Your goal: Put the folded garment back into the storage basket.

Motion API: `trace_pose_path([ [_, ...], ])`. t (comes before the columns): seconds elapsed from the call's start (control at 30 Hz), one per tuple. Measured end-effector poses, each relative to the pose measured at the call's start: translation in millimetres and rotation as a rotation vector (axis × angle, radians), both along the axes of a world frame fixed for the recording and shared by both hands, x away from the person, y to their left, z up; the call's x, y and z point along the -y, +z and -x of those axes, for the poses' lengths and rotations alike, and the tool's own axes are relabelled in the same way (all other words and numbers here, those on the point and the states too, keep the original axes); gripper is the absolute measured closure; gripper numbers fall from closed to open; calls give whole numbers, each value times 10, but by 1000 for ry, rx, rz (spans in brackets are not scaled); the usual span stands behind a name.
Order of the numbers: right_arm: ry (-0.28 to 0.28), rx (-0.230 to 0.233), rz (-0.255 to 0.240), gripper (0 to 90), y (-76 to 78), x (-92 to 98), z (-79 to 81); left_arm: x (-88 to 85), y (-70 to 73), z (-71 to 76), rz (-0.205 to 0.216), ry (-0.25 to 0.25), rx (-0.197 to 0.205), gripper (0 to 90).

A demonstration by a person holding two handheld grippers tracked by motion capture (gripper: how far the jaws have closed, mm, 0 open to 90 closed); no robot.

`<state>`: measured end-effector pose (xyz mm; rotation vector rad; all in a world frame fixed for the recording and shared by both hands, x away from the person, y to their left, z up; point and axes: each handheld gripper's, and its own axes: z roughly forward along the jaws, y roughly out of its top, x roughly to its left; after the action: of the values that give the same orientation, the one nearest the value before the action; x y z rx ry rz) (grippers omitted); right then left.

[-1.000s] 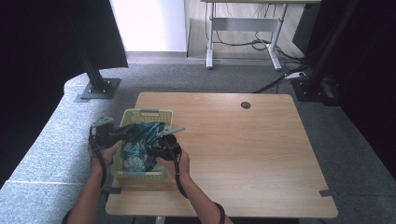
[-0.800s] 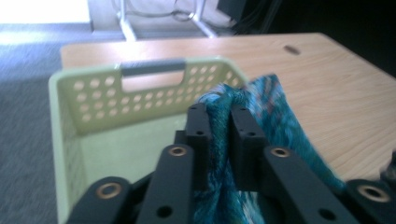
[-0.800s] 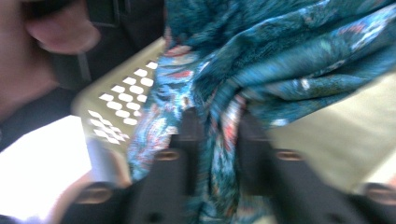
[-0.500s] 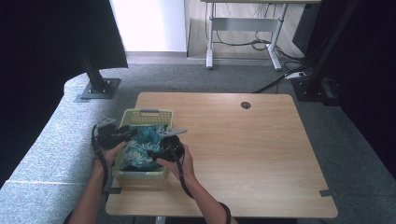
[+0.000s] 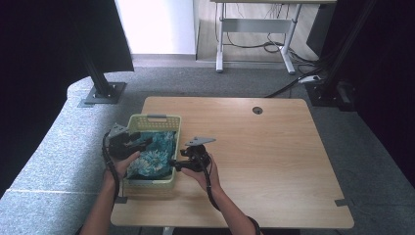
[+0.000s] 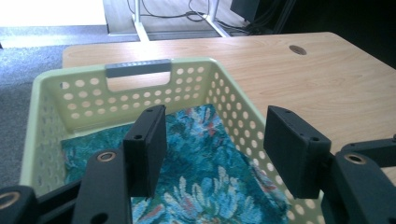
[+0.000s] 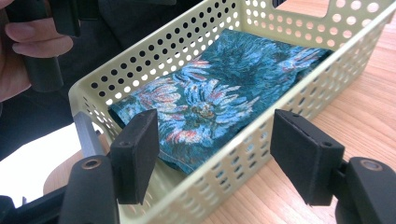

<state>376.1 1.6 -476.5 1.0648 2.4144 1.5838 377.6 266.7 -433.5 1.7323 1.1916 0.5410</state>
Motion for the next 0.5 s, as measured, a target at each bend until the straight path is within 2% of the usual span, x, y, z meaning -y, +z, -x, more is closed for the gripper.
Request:
trace_pose_path([
  [0.33, -4, 45, 6, 327, 52, 252, 81, 144, -13, 162, -1, -23, 4, 403],
  [0.5, -6, 79, 59, 328, 69, 403, 151, 236, -10, 252, 6, -33, 19, 405],
])
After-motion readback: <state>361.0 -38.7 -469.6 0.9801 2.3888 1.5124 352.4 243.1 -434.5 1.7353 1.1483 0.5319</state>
